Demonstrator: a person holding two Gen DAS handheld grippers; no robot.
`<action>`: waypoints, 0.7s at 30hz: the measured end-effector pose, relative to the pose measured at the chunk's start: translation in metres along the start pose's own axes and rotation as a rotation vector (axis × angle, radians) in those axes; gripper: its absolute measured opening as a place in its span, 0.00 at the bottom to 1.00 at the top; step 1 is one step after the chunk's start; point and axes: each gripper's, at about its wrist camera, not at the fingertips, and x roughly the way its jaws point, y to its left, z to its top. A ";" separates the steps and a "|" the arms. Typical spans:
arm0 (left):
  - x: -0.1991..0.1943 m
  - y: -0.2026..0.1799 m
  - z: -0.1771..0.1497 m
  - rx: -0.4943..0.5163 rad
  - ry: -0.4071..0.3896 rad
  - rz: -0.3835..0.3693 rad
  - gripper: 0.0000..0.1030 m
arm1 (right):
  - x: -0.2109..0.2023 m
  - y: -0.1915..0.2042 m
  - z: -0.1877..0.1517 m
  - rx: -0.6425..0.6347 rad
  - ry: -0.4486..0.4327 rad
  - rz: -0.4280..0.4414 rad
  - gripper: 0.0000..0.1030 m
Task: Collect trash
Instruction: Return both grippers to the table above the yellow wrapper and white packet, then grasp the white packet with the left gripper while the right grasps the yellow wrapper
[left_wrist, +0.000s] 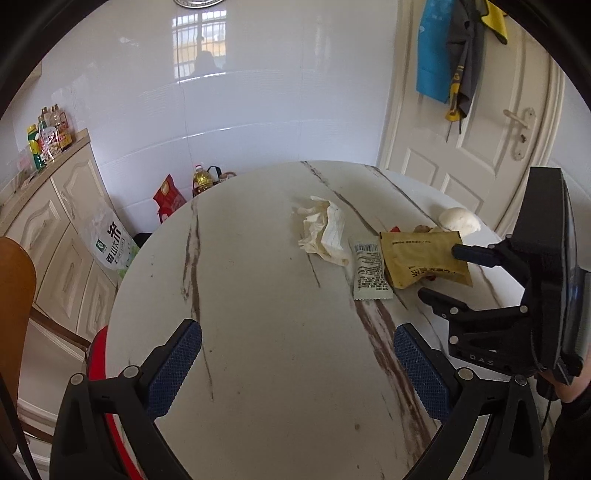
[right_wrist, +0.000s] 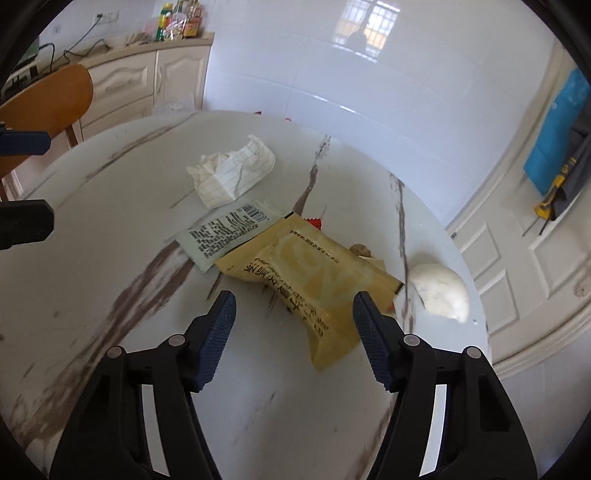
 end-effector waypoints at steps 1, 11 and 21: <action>0.003 -0.001 0.002 0.002 0.003 -0.003 0.99 | 0.004 0.000 0.000 -0.012 0.000 -0.015 0.53; 0.047 -0.026 0.026 0.045 0.062 -0.031 0.99 | -0.010 -0.011 -0.008 0.009 -0.051 0.007 0.06; 0.110 -0.049 0.055 0.051 0.174 -0.010 0.70 | -0.066 -0.059 -0.048 0.175 -0.146 0.124 0.06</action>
